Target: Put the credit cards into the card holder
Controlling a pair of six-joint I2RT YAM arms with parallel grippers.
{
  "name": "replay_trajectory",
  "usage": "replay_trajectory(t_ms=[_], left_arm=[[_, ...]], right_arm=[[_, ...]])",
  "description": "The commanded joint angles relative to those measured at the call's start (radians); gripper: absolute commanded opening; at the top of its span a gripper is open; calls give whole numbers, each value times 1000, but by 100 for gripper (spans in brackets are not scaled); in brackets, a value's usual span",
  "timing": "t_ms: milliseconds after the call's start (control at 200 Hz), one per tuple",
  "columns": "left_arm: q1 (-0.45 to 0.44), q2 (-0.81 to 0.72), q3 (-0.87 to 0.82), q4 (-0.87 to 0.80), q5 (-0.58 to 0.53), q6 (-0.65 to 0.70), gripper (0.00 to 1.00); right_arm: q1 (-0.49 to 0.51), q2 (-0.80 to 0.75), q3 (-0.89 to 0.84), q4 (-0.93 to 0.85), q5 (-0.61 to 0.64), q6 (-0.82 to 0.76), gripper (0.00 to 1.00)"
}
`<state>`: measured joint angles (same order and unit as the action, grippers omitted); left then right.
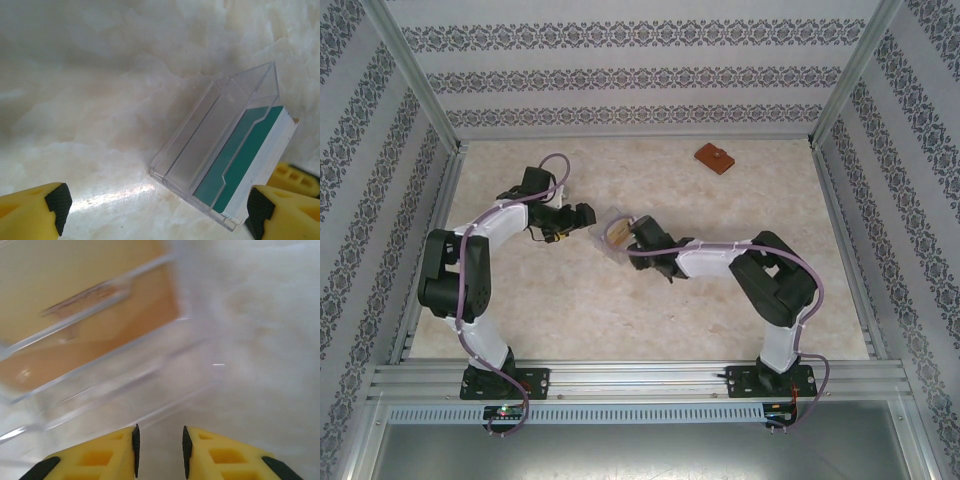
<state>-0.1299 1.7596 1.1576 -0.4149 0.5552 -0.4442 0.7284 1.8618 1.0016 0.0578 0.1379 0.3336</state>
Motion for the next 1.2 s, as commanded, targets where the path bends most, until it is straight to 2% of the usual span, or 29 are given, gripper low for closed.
replay_trajectory(t_ms=[0,120,205,275,360,475,585,704,784,854,974,1034,1199], left_arm=[[4,-54,-24,95,22,-52,93],[9,-76,-50,114,-6,-68,93],[16,-90,-51,101,-19,-58,93],[16,-93,-55,102,-40,-52,94],[17,-75,-42,106,-33,-60,94],[17,-52,-26,120,-13,-73,94],[16,-37,-14,122,-8,-86,94],[16,-55,-25,116,-15,-76,94],[17,-68,-37,105,-51,-70,95],[16,-79,-43,99,-38,-73,95],[17,-111,-81,116,-51,-68,95],[17,-117,-93,120,-59,-72,95],[14,-139,-137,144,-35,-82,95]], right_arm=[[-85,27,38,46,-73,27,33],[-133,6,21,67,-214,66,33],[-111,-52,-24,57,-224,10,46],[-56,-91,-48,25,-187,-67,58],[39,-107,-57,-7,-81,-144,77],[109,-68,-33,-13,1,-172,86],[125,7,31,-40,75,-159,87],[117,69,79,-50,204,-67,88],[105,63,85,-58,285,-29,87],[74,38,70,-60,316,11,88],[-20,14,43,-50,265,78,88],[-61,-1,39,-52,199,104,88],[-70,-83,-31,33,39,79,88]])
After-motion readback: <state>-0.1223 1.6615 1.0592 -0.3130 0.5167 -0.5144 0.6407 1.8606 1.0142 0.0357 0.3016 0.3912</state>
